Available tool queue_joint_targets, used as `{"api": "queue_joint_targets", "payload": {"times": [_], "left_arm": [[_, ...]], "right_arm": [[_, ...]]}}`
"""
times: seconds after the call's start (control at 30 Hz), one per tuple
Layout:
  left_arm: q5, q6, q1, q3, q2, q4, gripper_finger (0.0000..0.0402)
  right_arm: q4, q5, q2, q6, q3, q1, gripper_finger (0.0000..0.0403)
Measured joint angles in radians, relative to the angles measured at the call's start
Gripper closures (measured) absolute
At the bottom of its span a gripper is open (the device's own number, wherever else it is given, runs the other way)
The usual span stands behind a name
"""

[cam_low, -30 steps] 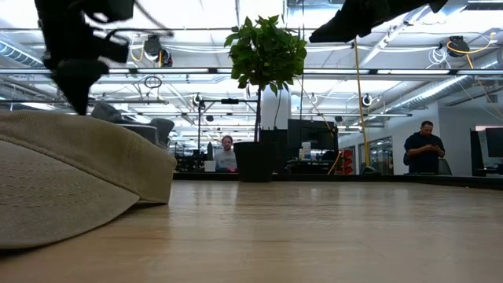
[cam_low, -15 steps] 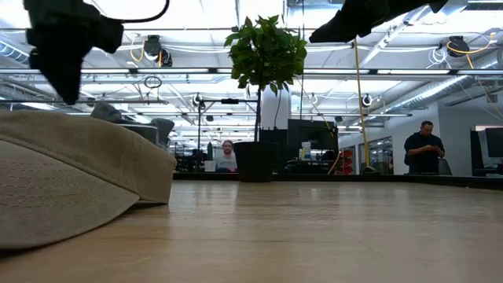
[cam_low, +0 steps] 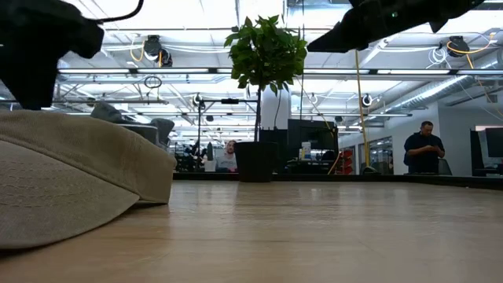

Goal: Pick & Place hat
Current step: Put the top left brown cap into the right transparent bin

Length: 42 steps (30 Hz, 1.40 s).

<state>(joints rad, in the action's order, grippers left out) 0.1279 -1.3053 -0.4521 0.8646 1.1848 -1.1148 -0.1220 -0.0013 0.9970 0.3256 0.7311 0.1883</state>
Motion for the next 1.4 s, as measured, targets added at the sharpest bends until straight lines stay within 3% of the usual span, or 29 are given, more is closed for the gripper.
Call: {"api": "queue_joint_targets", "payload": {"times": [0.23,0.33,0.7,0.93,1.07,1.4], "left_arm": [[0.038,0.442,-0.043,0.0,0.065,-0.016,0.0199],[0.038,0.549,-0.048,0.0,0.091,-0.02,0.0209],[0.059,0.542,-0.007,0.0,0.158,-0.041,0.0225],[0.049,0.514,-0.006,0.0,0.173,-0.035,0.0225],[-0.005,0.531,-0.006,0.0,0.173,-0.035,0.0227],[0.003,0.537,-0.007,-0.046,0.173,-0.003,0.0227]], "right_arm": [[-0.013,-0.032,0.0,-0.095,-0.029,0.0,0.0259],[-0.043,-0.062,0.0,-0.122,-0.056,0.0,0.0259],[-0.209,-0.082,0.0,-0.146,-0.157,0.0,0.0259],[-0.214,-0.082,0.0,-0.183,-0.176,0.0,0.0259],[-0.215,-0.082,0.0,-0.183,-0.176,-0.001,0.0259],[-0.209,-0.082,0.0,-0.183,-0.176,-0.001,0.0259]]}}
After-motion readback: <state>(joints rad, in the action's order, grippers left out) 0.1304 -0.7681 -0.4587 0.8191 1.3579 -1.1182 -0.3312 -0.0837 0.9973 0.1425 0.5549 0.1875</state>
